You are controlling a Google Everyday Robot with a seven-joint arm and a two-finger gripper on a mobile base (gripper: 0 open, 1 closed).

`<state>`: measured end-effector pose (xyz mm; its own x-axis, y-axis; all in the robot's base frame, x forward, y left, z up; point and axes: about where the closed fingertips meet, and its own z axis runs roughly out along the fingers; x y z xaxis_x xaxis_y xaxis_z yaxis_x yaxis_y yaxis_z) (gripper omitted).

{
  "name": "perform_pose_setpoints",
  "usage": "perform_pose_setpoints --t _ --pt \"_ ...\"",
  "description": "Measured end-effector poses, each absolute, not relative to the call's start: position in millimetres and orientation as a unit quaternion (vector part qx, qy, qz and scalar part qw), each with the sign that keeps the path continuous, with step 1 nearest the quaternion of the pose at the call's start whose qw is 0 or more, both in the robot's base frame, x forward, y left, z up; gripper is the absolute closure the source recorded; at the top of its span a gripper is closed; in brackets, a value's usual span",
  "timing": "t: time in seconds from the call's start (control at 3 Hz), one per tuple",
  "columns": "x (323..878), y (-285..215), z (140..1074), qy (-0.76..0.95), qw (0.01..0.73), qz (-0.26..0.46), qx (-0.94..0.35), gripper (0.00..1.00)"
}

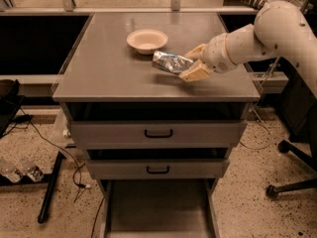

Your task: Pick redbull can from bottom drawer and place on counter

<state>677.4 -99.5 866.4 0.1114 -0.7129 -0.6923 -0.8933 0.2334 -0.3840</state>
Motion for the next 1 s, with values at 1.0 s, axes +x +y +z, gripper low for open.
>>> perform_pose_setpoints --t 1.0 --pt "689.9 -106.9 858.3 0.697 0.424 0.105 -0.569 0.81"
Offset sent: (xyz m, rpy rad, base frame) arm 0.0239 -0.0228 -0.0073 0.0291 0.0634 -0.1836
